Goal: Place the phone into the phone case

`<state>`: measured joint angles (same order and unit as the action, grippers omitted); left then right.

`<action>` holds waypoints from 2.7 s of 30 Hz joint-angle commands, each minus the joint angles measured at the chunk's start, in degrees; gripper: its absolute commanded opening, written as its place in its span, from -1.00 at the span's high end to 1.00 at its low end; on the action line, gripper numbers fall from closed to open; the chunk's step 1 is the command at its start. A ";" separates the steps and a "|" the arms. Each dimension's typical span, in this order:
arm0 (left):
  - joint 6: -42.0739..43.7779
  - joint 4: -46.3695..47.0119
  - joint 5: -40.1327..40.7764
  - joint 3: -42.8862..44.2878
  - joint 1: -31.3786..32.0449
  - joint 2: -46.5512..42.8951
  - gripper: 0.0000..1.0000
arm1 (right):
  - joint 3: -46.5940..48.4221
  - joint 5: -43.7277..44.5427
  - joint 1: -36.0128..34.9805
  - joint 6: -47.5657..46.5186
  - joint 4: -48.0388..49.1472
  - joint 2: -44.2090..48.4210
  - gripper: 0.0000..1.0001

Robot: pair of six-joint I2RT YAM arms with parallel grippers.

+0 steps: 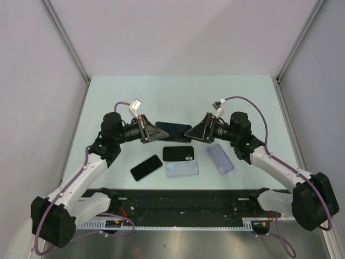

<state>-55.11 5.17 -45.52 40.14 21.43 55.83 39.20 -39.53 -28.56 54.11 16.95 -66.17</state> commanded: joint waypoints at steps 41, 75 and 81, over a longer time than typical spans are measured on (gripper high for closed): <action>10.02 -1.13 -2.39 -7.35 -12.20 6.39 -1.00 | 0.09 -4.77 -0.54 -0.14 7.84 -8.18 0.97; 21.55 -41.20 47.08 2.75 15.39 2.25 -1.00 | -5.80 -6.79 2.98 -7.44 -7.54 -1.25 1.00; 17.77 -41.12 48.77 2.40 21.28 4.63 -1.00 | -9.58 -6.70 3.07 -5.85 -6.58 1.66 1.00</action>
<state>-33.10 -35.40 -0.60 40.69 40.16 59.79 30.61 -45.30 -25.76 47.55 8.43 -67.18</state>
